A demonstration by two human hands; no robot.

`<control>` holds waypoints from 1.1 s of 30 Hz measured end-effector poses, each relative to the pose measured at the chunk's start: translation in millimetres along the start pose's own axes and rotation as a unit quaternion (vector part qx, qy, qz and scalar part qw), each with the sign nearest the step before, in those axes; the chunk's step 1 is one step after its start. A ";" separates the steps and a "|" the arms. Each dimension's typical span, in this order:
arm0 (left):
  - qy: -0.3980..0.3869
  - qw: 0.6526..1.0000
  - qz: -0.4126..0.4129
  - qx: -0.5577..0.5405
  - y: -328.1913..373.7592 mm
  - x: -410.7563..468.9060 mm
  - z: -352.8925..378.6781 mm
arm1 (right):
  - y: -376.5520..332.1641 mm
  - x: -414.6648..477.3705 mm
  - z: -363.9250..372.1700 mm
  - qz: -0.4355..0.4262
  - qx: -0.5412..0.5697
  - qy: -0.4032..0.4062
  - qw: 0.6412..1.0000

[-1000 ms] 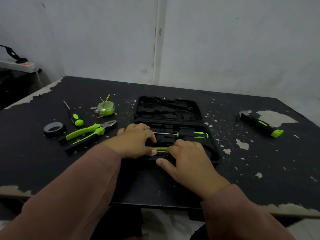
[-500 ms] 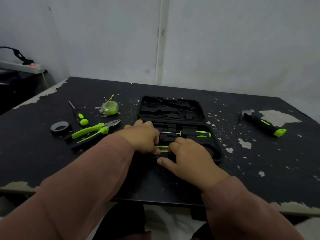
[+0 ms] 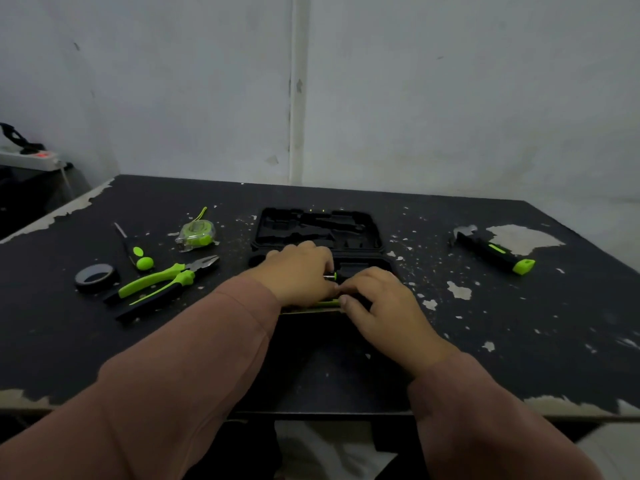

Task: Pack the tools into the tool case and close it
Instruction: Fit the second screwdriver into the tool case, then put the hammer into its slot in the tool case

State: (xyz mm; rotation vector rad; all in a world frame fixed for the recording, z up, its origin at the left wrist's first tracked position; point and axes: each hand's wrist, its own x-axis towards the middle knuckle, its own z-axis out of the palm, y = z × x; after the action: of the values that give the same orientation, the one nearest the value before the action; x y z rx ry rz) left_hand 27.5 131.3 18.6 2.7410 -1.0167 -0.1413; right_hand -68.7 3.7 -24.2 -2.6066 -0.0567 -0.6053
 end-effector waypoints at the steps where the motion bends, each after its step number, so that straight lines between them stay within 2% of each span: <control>1: -0.002 1.000 0.013 -0.008 7.1 3.2 -0.2 | 4.9 1.1 -4.1 0.012 -0.002 0.016 1.000; 6: 0.003 0.997 0.070 -0.033 48.1 28.4 1.2 | 44.1 7.6 -26.6 0.066 -0.037 0.087 0.993; 11: -0.034 0.993 0.106 -0.035 90.3 64.0 11.7 | 102.8 11.9 -46.7 0.155 -0.066 0.099 0.981; 18: -0.087 0.989 0.111 -0.042 138.1 120.4 33.9 | 165.2 25.5 -64.1 0.230 -0.097 0.127 0.960; 23: -0.109 0.987 0.104 -0.063 169.3 158.4 52.2 | 202.7 35.9 -77.1 0.299 -0.139 0.152 0.932; 27: -0.121 0.984 0.091 -0.091 187.5 183.7 64.7 | 235.4 38.2 -90.0 0.369 -0.167 0.141 0.903; 30: -0.114 0.983 0.081 -0.117 195.6 197.4 72.2 | 250.0 38.8 -93.9 0.438 -0.144 0.092 0.882; 33: -0.109 0.979 0.062 -0.161 199.6 204.0 75.8 | 254.7 42.8 -97.4 0.462 -0.161 0.039 0.871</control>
State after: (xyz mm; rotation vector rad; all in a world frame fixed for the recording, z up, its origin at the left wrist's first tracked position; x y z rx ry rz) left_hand 43.2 -162.0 -11.8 2.3995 -1.1067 -0.5464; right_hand -34.0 -269.9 -37.2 -2.4797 1.3340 -0.3615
